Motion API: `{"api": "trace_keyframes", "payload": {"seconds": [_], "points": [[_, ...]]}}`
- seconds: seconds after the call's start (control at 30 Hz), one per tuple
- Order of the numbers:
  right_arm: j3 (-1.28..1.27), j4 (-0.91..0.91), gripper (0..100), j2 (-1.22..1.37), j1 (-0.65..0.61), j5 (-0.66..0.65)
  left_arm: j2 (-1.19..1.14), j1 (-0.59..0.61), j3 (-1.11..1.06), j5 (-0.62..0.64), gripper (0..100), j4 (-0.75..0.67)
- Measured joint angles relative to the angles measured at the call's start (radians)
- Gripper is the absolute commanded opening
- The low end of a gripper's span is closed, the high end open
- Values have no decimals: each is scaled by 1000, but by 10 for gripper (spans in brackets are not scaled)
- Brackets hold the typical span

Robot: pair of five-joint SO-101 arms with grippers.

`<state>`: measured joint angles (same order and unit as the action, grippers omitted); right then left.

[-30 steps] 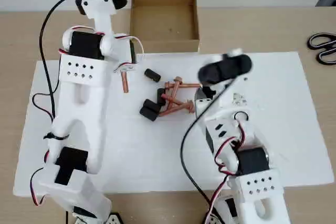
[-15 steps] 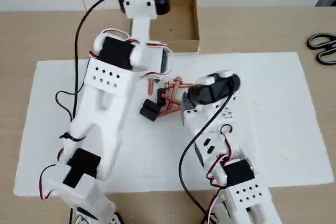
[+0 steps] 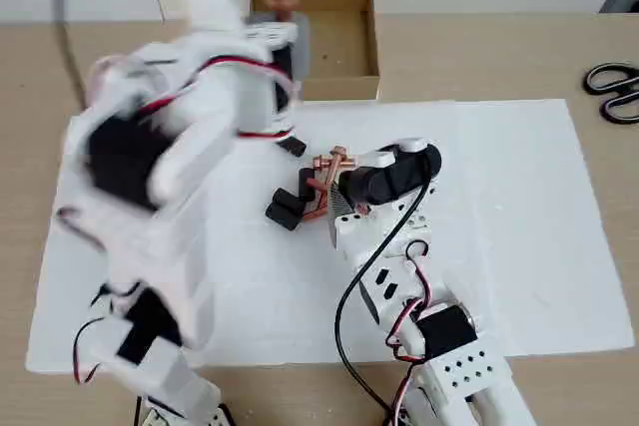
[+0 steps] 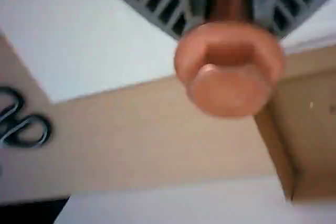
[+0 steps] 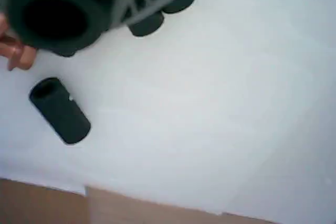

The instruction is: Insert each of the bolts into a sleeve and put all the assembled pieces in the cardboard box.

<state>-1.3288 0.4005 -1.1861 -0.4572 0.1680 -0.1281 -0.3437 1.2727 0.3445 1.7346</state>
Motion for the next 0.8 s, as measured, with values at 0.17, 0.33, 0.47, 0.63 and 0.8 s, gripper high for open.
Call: {"api": "trace_keyframes", "payload": {"seconds": [0.17,0.33,0.47,0.63,0.8], "points": [[-26,-3,5,-3,0,0,143,0,6,0,6,0],[-26,-3,5,-3,2,0,285,-6,-192,0,6,0],[-26,-3,5,-3,-2,0,368,-12,-405,2,6,-2],[-26,-3,5,-3,0,0,414,-12,-709,55,6,-135],[-26,-3,5,-3,2,0,463,-12,-1002,78,6,-356]]}}
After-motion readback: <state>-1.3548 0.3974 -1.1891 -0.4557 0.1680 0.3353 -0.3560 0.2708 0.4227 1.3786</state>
